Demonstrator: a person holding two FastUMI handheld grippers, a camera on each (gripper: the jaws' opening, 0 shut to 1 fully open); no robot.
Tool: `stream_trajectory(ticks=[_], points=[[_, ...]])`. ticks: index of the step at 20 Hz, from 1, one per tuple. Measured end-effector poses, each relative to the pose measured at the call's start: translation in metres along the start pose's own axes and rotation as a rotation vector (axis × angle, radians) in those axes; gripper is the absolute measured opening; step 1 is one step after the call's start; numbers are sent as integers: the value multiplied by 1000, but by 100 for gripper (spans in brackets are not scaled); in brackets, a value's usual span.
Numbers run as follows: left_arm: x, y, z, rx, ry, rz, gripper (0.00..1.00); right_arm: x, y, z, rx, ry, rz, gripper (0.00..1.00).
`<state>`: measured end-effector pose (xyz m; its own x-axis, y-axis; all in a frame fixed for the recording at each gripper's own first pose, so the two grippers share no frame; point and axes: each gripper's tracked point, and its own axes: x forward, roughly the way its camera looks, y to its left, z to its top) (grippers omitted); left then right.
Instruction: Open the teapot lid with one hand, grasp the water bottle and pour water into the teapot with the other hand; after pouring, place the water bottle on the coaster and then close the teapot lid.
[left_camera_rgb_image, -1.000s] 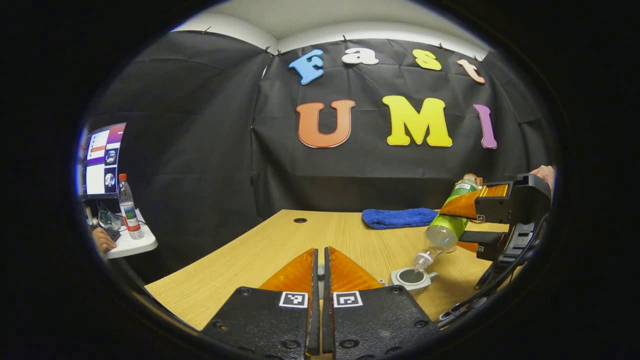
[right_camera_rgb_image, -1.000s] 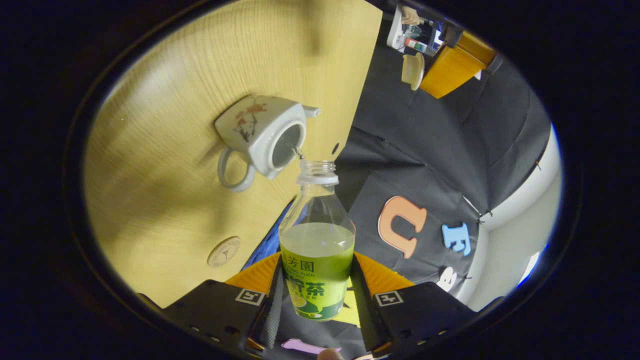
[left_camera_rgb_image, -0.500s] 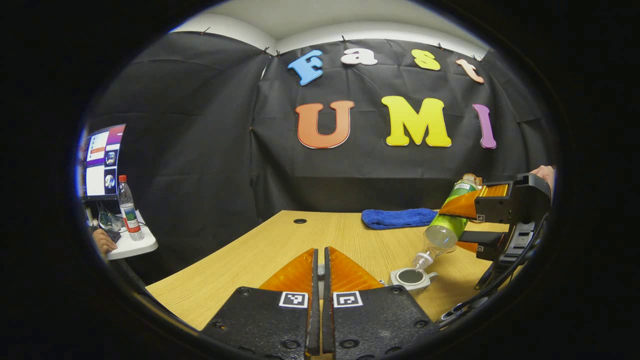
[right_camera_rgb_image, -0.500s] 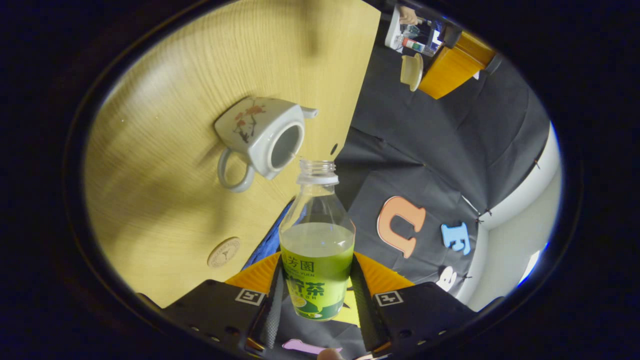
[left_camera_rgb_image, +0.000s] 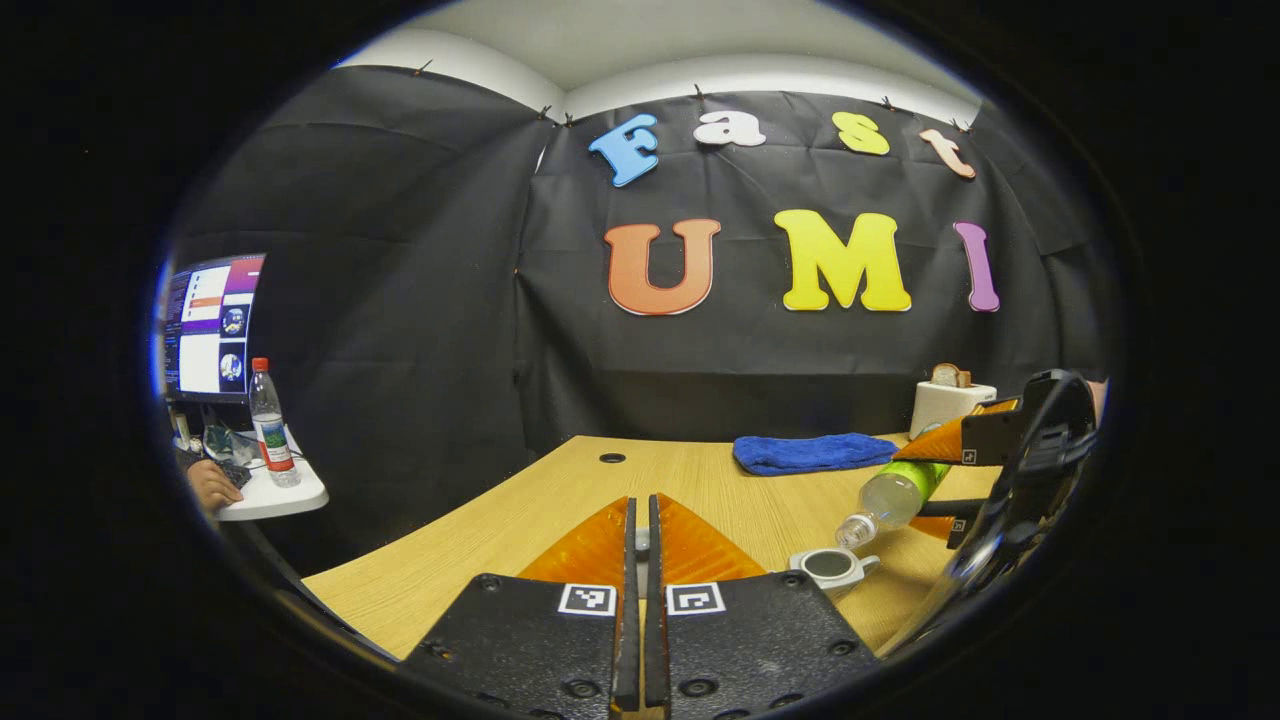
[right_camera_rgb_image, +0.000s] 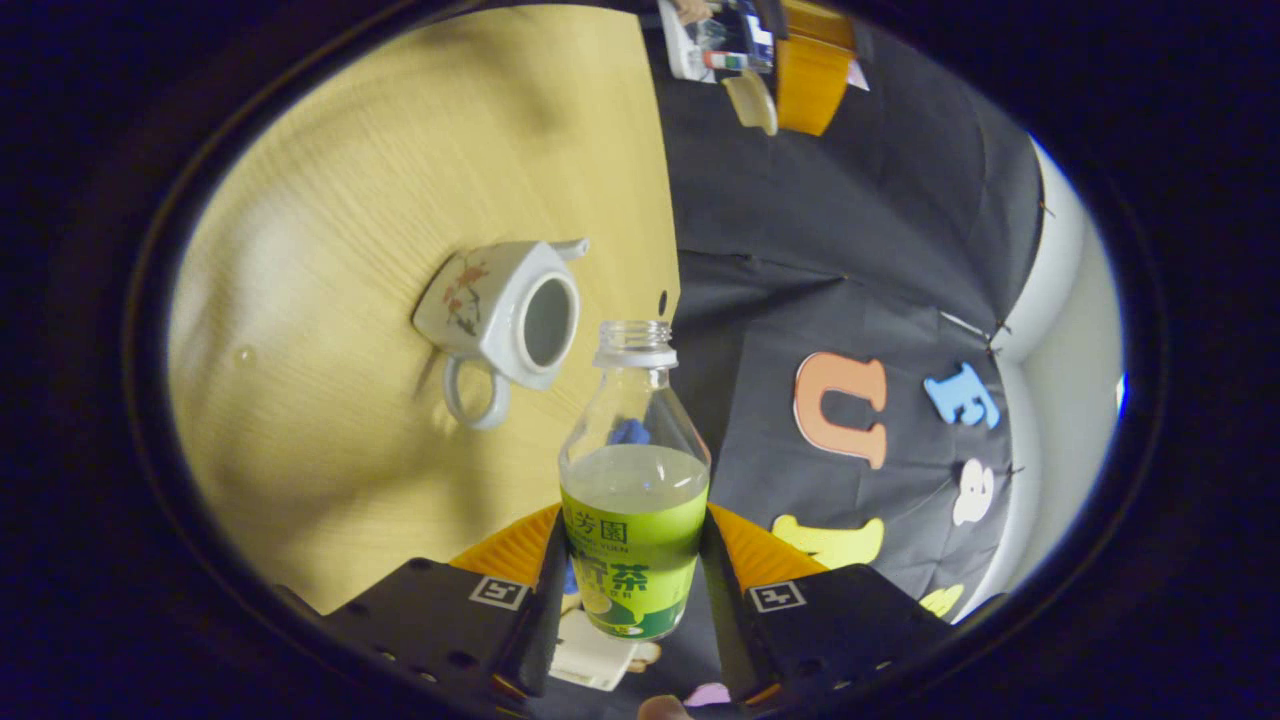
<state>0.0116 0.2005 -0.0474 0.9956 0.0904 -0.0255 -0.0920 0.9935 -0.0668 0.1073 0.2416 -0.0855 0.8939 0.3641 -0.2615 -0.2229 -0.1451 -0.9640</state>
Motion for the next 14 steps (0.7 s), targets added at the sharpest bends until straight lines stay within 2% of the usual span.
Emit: stream_trajectory(ticks=[7, 9, 14], points=[[0, -17, 3, 5, 3, -24, 4, -16, -21, 2, 356, -70, -35, 66], [0, -26, 10, 17, -14, -25, 4, -23, -29, 6, 519, -95, -33, 65], [1, -57, 14, 74, -9, -62, 5, -30, -33, -21, 930, -121, 5, 66]])
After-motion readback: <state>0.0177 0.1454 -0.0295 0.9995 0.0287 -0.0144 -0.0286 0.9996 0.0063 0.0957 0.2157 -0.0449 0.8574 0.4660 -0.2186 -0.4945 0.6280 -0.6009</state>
